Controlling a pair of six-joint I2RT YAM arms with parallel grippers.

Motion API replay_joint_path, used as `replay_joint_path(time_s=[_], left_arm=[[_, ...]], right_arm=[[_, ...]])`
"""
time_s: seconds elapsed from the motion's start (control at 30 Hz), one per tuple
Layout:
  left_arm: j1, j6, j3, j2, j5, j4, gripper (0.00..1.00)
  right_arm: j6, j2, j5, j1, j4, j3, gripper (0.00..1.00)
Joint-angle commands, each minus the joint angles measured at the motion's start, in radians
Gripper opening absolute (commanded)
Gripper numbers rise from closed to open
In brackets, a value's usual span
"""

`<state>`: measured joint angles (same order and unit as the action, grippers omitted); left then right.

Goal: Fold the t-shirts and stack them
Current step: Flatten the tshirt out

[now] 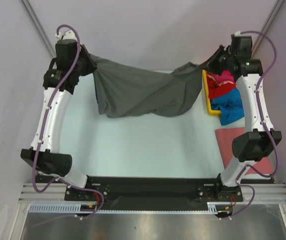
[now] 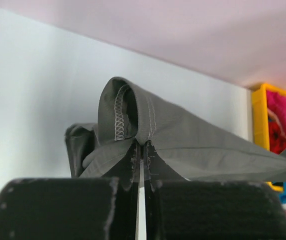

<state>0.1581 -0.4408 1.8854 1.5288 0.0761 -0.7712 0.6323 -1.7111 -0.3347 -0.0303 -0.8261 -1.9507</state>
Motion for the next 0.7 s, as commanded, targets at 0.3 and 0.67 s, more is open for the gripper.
replay_joint_path(time_s=[0.3, 0.67], left_arm=[[-0.019, -0.022, 0.132, -0.097, -0.166, 0.032, 0.00], [-0.043, -0.014, -0.449, -0.513, -0.181, 0.085, 0.00]], right_arm=[[-0.068, 0.059, 0.043, 0.012, 0.005, -0.338, 0.00], [-0.097, 0.381, 0.066, -0.014, -0.040, -0.084, 0.00]])
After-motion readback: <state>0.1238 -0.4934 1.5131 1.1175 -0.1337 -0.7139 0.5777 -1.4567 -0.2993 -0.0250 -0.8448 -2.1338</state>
